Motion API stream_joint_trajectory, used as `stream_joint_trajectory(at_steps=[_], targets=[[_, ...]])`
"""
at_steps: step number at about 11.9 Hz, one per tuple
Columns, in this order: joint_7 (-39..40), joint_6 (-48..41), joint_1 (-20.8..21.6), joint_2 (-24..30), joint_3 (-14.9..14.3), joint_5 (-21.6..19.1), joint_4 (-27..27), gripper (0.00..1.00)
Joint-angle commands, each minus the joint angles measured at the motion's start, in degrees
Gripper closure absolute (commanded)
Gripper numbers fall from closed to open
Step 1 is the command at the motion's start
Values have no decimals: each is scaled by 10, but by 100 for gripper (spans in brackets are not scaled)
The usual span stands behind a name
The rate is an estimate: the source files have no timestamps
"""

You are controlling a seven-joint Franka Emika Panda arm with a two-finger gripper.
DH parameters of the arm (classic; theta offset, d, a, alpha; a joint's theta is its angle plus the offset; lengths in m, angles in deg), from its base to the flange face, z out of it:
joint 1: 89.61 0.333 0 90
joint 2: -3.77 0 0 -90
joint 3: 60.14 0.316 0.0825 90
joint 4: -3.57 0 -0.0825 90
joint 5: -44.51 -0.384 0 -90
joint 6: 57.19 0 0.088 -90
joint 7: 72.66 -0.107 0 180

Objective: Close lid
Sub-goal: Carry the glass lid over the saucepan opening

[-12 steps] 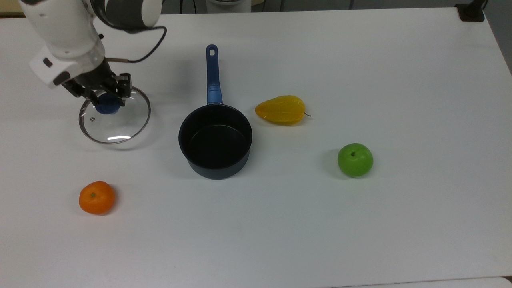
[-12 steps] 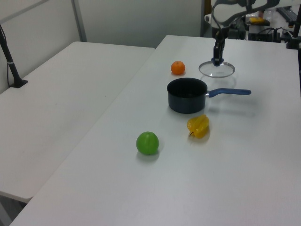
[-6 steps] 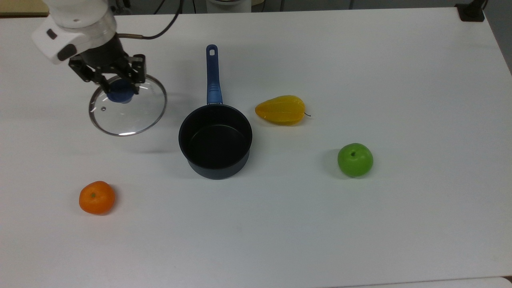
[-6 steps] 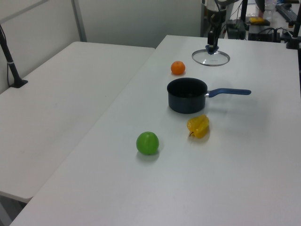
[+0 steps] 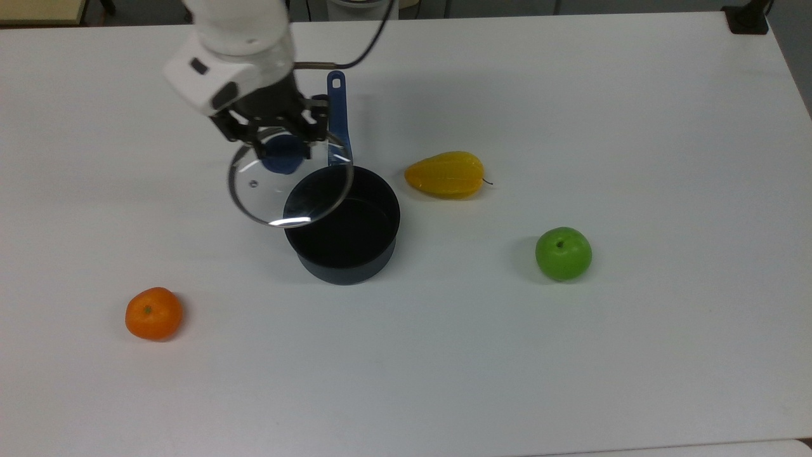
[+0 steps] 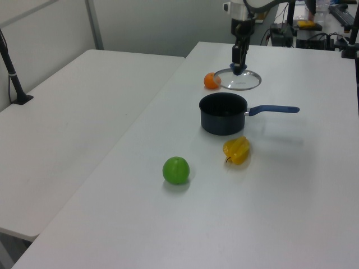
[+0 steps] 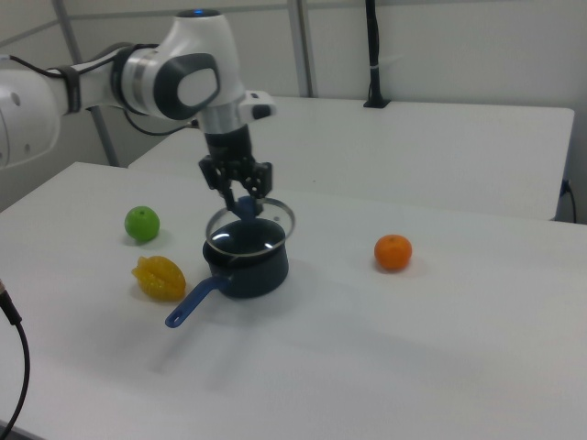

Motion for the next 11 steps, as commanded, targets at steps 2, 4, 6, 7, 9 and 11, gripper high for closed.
stream_joint_trajectory(at_steps=[2, 4, 6, 7, 9, 11], targets=[[-41, -12, 37, 3, 0, 0, 1, 67], [-45, -4, 38, -14, 2, 1, 1, 67], [-46, 8, 38, -26, 5, 1, 1, 67], [-52, 14, 37, -31, 11, 1, 1, 67], [-59, 33, 37, -42, 14, 1, 2, 67], [-67, 48, 36, -46, 14, 1, 2, 67]])
